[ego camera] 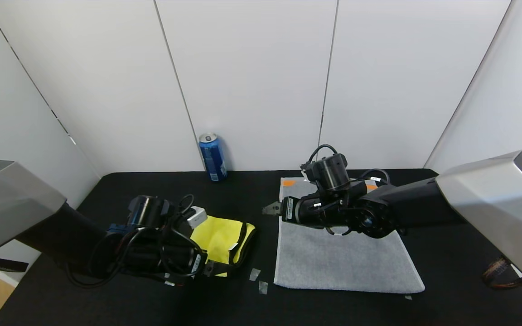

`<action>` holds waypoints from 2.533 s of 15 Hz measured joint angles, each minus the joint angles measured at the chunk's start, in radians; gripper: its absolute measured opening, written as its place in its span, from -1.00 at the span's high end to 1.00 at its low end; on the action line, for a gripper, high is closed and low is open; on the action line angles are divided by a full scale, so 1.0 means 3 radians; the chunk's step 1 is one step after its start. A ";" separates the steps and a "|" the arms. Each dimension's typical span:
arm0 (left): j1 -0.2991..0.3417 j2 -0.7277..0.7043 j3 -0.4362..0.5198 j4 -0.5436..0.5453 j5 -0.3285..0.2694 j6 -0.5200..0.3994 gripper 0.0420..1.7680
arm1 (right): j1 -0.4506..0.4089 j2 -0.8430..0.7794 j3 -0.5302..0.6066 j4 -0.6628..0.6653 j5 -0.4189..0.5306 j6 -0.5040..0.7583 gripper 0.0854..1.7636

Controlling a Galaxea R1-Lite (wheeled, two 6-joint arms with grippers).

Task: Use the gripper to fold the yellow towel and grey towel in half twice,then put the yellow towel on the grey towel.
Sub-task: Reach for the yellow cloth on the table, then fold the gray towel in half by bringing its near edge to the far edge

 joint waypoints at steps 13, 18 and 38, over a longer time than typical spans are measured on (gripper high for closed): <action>0.0064 -0.0599 0.0048 0.0051 -0.0004 -0.0052 -0.94 | -0.0001 -0.0009 0.0003 0.0016 -0.0005 0.0000 -0.94; -0.0151 -0.1001 0.0194 0.0064 -0.0016 -0.0367 -0.94 | -0.0089 -0.0221 0.0208 0.0045 -0.0030 -0.0001 -0.94; -0.1259 -0.0772 0.0399 -0.0338 0.0016 -0.1109 -0.94 | -0.1516 -0.2134 0.2798 0.0032 0.0182 -0.0799 -0.94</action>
